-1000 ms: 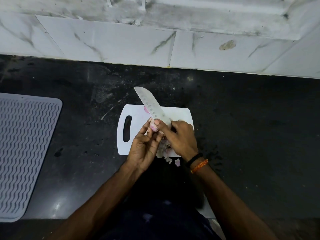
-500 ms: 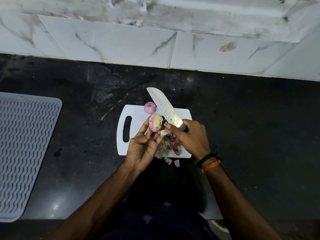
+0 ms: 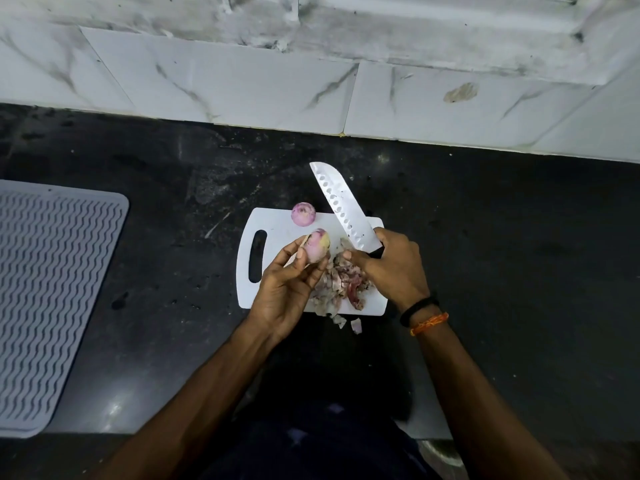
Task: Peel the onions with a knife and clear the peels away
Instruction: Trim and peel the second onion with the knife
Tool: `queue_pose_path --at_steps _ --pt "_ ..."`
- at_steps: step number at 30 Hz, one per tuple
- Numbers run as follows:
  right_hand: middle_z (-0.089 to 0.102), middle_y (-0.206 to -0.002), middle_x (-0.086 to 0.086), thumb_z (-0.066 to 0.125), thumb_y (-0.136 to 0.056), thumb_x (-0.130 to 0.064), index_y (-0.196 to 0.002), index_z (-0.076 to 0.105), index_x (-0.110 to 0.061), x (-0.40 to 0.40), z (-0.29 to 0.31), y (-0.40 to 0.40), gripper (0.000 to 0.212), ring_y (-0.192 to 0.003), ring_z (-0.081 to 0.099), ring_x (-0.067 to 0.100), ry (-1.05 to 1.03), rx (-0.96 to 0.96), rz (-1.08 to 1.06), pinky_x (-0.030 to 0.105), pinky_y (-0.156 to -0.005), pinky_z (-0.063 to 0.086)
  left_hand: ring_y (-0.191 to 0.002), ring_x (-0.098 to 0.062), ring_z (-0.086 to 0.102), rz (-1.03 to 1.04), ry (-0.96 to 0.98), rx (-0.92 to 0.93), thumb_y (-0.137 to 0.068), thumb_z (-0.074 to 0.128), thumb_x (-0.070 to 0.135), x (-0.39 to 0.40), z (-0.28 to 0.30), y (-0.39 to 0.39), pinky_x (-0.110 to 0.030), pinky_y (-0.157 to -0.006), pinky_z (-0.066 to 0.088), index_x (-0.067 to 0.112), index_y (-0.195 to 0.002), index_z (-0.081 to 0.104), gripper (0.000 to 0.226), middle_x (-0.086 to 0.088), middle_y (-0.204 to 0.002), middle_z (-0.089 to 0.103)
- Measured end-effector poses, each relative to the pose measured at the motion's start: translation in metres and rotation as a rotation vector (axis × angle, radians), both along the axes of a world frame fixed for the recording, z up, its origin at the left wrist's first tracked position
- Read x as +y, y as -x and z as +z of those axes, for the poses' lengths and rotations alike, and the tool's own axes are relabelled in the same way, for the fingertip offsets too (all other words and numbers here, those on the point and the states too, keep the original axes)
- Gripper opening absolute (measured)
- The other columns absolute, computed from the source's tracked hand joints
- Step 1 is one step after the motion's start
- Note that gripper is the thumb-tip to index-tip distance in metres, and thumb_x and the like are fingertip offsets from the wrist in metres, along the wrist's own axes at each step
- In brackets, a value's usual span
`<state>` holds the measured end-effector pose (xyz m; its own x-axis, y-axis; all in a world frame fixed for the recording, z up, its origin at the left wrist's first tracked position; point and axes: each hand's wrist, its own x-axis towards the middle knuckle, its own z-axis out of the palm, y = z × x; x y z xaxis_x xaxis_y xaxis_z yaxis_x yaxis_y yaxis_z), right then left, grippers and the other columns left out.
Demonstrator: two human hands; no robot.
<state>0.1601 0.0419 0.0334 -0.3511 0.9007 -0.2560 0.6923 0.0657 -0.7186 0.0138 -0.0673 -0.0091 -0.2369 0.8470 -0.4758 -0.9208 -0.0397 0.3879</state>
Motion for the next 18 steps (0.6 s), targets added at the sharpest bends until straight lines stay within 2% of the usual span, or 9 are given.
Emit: queue_pose_path --at_steps 2,4,7,9,13,16,18 --pt "0.074 -0.088 -0.011 0.084 -0.077 -0.026 -0.103 0.074 -0.020 0.0008 0.0000 -0.0001 0.029 -0.079 0.069 0.005 0.018 0.016 0.010 0.031 -0.073 0.059 -0.115 -0.028 0.066 -0.008 0.014 0.061 -0.078 0.075 0.006 -0.0003 0.0002 -0.0016 -0.035 -0.094 0.056 0.002 -0.124 0.055 0.051 -0.017 -0.125 0.068" --pt "0.073 -0.087 -0.011 0.082 -0.077 -0.017 -0.102 0.073 -0.020 0.0013 -0.0004 0.0002 0.027 -0.077 0.069 0.005 0.031 0.031 0.024 0.029 -0.069 0.058 -0.110 -0.026 0.068 -0.016 0.030 0.107 -0.085 0.065 0.000 -0.0006 0.0009 -0.0022 -0.035 -0.095 0.057 0.005 -0.119 0.056 0.035 -0.017 -0.120 0.070" --pt "0.072 -0.085 -0.012 0.086 -0.074 -0.021 -0.100 0.073 -0.020 0.0004 -0.0006 0.0010 0.029 -0.076 0.068 0.002 0.050 0.056 0.008 0.024 -0.067 0.058 -0.103 -0.027 0.070 -0.020 0.052 0.163 -0.078 0.071 -0.002 -0.0003 0.0007 -0.0016 -0.037 -0.093 0.057 0.008 -0.113 0.060 0.038 -0.020 -0.112 0.071" --pt "0.071 -0.084 -0.012 0.090 -0.071 -0.030 -0.097 0.073 -0.020 -0.0001 -0.0034 0.0017 0.032 -0.078 0.068 0.004 0.007 0.043 -0.001 0.026 -0.067 0.058 -0.100 -0.027 0.070 -0.030 0.065 0.203 -0.074 0.074 -0.003 -0.0002 0.0008 -0.0016 -0.038 -0.093 0.057 0.011 -0.110 0.061 0.041 -0.019 -0.109 0.071" --pt "0.072 -0.084 -0.010 0.091 -0.067 -0.039 -0.098 0.074 -0.021 0.0001 -0.0050 0.0027 0.041 -0.077 0.069 0.008 0.007 0.000 -0.021 0.032 -0.068 0.060 -0.112 -0.032 0.066 -0.085 0.065 0.275 -0.073 0.072 -0.004 -0.0011 0.0026 0.0004 -0.041 -0.099 0.055 0.011 -0.121 0.061 0.052 -0.020 -0.122 0.067" --pt "0.072 -0.083 -0.010 0.090 -0.068 -0.032 -0.094 0.073 -0.022 0.0012 -0.0038 0.0018 0.033 -0.077 0.069 0.008 0.064 -0.013 -0.008 0.033 -0.071 0.060 -0.125 -0.042 0.058 -0.117 0.052 0.338 -0.074 0.070 -0.007 -0.0021 0.0008 0.0025 -0.052 -0.108 0.046 0.006 -0.133 0.058 0.062 -0.023 -0.134 0.061" --pt "0.073 -0.081 -0.008 0.088 -0.069 -0.024 -0.090 0.074 -0.020 0.0015 -0.0026 0.0010 0.026 -0.076 0.070 0.009 0.086 -0.012 -0.001 0.035 -0.071 0.060 -0.128 -0.043 0.056 -0.120 0.047 0.367 -0.075 0.069 -0.009 -0.0021 -0.0006 0.0029 -0.055 -0.109 0.045 0.004 -0.136 0.055 0.064 -0.022 -0.138 0.058"
